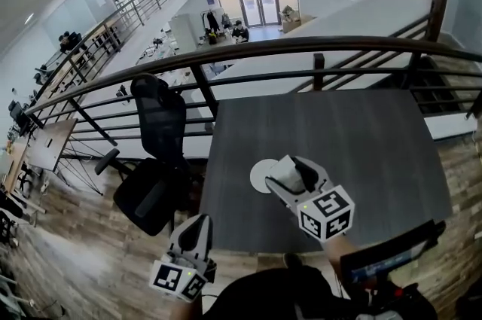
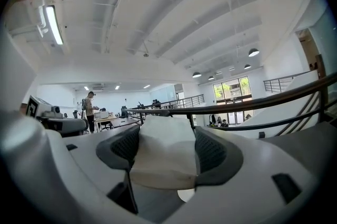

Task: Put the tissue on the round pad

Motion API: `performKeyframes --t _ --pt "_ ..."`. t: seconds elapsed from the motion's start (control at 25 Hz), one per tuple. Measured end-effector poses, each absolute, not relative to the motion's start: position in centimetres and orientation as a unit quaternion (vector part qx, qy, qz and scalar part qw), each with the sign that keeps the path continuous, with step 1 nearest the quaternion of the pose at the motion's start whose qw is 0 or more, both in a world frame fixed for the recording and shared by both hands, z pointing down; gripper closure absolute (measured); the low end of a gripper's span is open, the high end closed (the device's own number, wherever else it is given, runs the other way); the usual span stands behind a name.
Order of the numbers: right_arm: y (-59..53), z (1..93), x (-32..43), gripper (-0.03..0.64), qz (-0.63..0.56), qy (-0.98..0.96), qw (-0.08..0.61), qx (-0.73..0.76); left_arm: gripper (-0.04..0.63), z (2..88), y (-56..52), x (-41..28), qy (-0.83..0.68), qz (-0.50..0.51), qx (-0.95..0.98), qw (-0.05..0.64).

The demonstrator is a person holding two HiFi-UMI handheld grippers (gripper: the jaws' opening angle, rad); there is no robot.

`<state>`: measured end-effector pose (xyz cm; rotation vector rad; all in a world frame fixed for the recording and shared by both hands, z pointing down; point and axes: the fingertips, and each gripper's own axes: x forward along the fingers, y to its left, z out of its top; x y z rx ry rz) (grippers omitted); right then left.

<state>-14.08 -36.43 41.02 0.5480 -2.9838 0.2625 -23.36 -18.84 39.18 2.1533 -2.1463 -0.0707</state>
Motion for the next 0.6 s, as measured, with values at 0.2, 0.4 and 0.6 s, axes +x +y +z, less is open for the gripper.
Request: performKeyframes --t 0.2,0.4,0.6 --pt "-38.9 42.2 -15.3 0.285 0.094 -0.981 0.059 0.162 0.592 39.6 -19.8 -23.1 -0.721 -0.02 0.69 0.059" --pt "-40.7 43.9 -17.6 0.285 0.1 -0.982 0.071 0.142 0.592 39.6 -20.3 -23.9 -0.743 -0.01 0.666 0.062" --pt "-42.5 45.9 -19.1 0.285 0.106 -0.982 0.089 0.126 0.592 39.2 -20.7 -24.1 -0.762 -0.007 0.645 0.055"
